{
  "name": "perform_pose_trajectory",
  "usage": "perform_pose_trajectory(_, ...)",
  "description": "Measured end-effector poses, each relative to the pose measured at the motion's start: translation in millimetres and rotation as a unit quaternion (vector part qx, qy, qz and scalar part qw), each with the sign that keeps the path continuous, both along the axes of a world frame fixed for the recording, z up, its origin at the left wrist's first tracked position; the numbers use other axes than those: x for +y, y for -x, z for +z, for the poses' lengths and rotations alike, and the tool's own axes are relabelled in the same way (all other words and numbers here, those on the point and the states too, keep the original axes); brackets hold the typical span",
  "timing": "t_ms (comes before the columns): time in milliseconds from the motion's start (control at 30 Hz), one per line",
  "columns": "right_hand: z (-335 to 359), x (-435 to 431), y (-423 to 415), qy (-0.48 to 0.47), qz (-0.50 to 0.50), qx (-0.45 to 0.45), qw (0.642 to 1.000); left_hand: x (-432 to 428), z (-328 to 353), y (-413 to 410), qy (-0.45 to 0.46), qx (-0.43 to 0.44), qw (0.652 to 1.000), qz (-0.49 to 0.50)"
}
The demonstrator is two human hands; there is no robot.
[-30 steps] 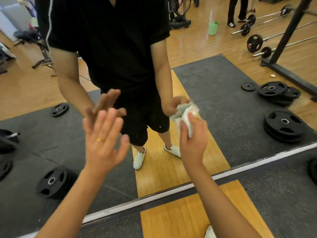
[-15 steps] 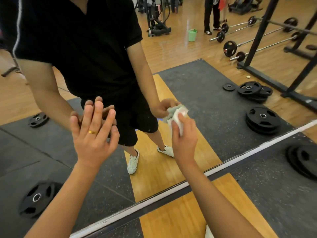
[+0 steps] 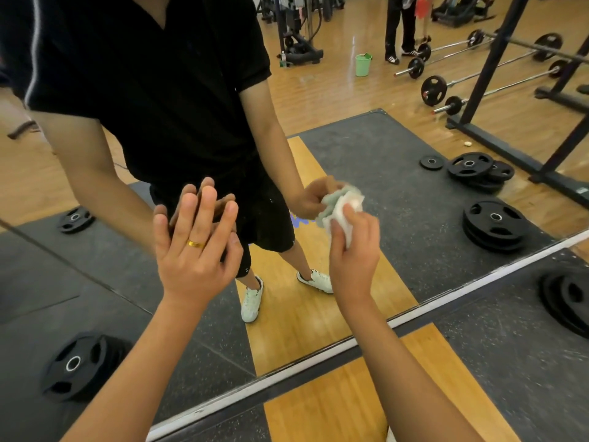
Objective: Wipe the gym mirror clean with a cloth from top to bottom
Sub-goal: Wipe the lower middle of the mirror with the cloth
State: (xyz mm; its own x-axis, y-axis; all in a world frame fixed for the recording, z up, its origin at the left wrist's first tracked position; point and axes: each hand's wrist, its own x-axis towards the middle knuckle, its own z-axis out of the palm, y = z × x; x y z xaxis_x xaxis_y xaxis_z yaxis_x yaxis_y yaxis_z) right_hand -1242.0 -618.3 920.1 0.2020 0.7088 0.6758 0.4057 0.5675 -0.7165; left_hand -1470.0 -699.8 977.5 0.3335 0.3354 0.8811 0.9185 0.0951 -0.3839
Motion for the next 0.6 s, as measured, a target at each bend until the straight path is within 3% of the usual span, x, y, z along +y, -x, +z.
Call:
perform_pose_trajectory(133, 30.1, 13.0, 1.4, -0.017, -0.035, 0.073, 0.997, 0.8, -0.9, -0.4, -0.005, 0.0, 1.0, 0.0)
perform_pose_trajectory(300, -23.4, -23.9, 27.2, 0.013, 0.043, 0.004, 0.999, 0.4, -0.8, -1.9, -0.004, -0.006, 1.0, -0.002)
perform_pose_trajectory(400, -18.8, -25.7, 28.0, -0.005, 0.064, -0.007, 0.998, -0.2, -1.2, -2.0, -0.003, -0.007, 1.0, -0.005)
perform_pose_trajectory(600, 31.1, -14.3, 38.5, -0.006, 0.001, 0.085, 0.996, 0.5, -1.2, -1.8, 0.0, -0.005, 1.0, -0.01)
